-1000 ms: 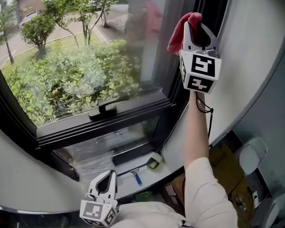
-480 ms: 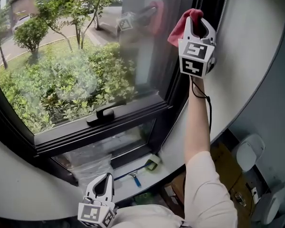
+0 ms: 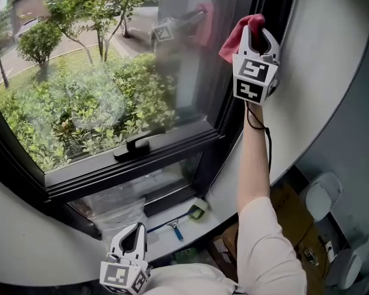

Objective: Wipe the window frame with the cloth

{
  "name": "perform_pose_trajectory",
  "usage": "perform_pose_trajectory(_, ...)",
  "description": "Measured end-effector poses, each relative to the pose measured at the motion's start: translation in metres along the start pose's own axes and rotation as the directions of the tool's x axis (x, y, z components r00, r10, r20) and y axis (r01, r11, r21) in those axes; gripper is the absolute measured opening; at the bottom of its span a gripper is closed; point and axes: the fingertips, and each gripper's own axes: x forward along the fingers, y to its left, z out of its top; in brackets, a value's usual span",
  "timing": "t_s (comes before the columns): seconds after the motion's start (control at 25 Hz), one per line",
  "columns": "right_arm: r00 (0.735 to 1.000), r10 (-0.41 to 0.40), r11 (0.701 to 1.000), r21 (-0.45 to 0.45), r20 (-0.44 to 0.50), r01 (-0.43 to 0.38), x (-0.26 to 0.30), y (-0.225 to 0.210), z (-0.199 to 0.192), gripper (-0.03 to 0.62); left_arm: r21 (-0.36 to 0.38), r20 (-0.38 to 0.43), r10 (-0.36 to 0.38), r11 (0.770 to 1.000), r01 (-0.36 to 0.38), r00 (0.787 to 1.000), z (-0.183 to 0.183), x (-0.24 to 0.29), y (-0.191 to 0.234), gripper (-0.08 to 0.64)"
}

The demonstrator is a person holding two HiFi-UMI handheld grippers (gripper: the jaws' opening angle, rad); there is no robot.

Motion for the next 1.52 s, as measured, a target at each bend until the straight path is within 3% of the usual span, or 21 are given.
perform_pose_trajectory(0.24, 1.0, 0.011, 0.999, -0.031, -0.011, -0.011, -0.007, 0.009, -0.014, 0.089, 0.0, 0.001, -0.008, 1.0, 0.008, 1.0, -0.001, 0.002, 0.001, 0.008)
perform_pose_trajectory(0.52, 1.0, 0.016, 1.0, -0.006, -0.016, -0.016, -0.018, 0.013, -0.021, 0.089, 0.003, -0.006, -0.017, 1.0, 0.017, 1.0, -0.001, 0.005, 0.001, 0.008)
perform_pose_trajectory(0.72, 0.999, 0.028, 0.998, -0.056, -0.021, -0.029, -0.027, 0.024, -0.031, 0.089, 0.002, -0.01, -0.025, 1.0, 0.025, 1.0, -0.002, 0.009, 0.001, 0.008)
perform_pose_trajectory(1.52, 0.997, 0.059, 0.997, -0.043, -0.051, -0.061, -0.055, 0.045, -0.064, 0.089, 0.016, -0.015, -0.039, 0.999, 0.039, 0.999, -0.001, 0.012, 0.001, 0.008)
